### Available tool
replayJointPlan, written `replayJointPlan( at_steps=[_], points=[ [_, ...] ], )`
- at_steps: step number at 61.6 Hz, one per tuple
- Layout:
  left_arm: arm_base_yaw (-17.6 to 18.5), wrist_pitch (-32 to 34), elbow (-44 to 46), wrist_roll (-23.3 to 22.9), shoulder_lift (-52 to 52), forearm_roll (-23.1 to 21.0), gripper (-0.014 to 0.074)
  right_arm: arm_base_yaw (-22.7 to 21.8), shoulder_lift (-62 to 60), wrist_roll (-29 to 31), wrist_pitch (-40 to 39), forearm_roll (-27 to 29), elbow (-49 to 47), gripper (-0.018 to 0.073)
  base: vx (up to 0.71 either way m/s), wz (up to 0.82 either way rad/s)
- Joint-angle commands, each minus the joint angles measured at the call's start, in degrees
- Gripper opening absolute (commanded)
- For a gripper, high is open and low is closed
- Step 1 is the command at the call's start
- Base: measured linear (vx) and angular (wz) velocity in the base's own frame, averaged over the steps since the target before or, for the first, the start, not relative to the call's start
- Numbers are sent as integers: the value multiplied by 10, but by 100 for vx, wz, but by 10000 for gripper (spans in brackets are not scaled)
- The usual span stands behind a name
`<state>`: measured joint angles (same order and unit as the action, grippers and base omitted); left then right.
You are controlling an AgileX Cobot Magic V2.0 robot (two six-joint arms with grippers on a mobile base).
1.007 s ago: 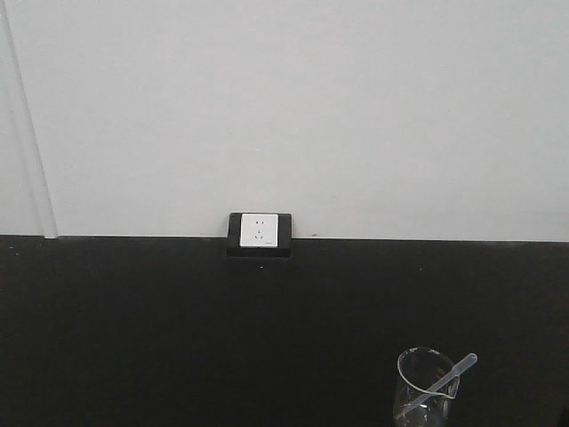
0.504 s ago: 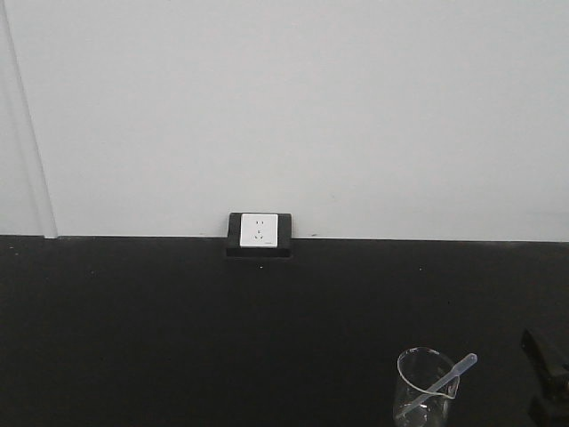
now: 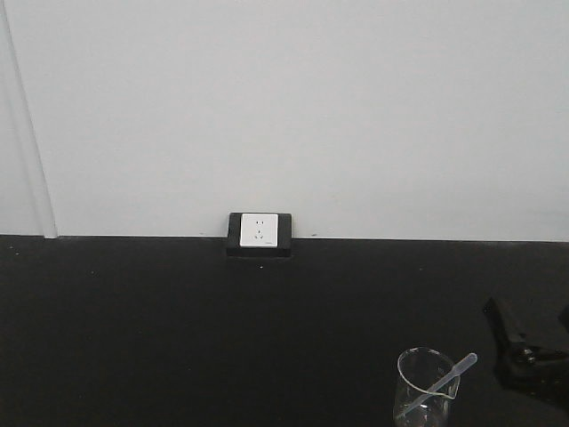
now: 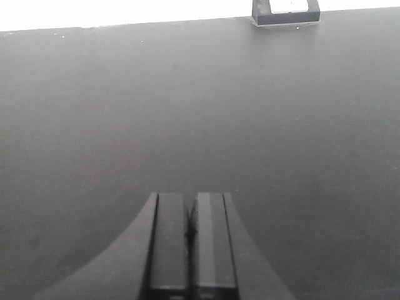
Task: Grab transparent chemical and place on left bench
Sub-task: 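Move the right gripper to the plastic dropper in the beaker and close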
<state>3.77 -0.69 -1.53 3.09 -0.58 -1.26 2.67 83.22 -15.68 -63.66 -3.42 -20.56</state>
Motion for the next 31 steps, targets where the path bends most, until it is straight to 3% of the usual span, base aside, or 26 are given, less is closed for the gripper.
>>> replayJointPlan(
  at_steps=[1,22,31],
  points=[
    [1,45,-9,-4,-11,0,-3,0,66,-30,-133,-1,-24,587,0,0],
    [1,45,-9,-4,-11,0,-3,0,206,-33,-133,-103,-115,509,0,0],
    [1,45,-9,-4,-11,0,-3,0,219,-39,-133,-99,-121,505,0,0]
  ],
)
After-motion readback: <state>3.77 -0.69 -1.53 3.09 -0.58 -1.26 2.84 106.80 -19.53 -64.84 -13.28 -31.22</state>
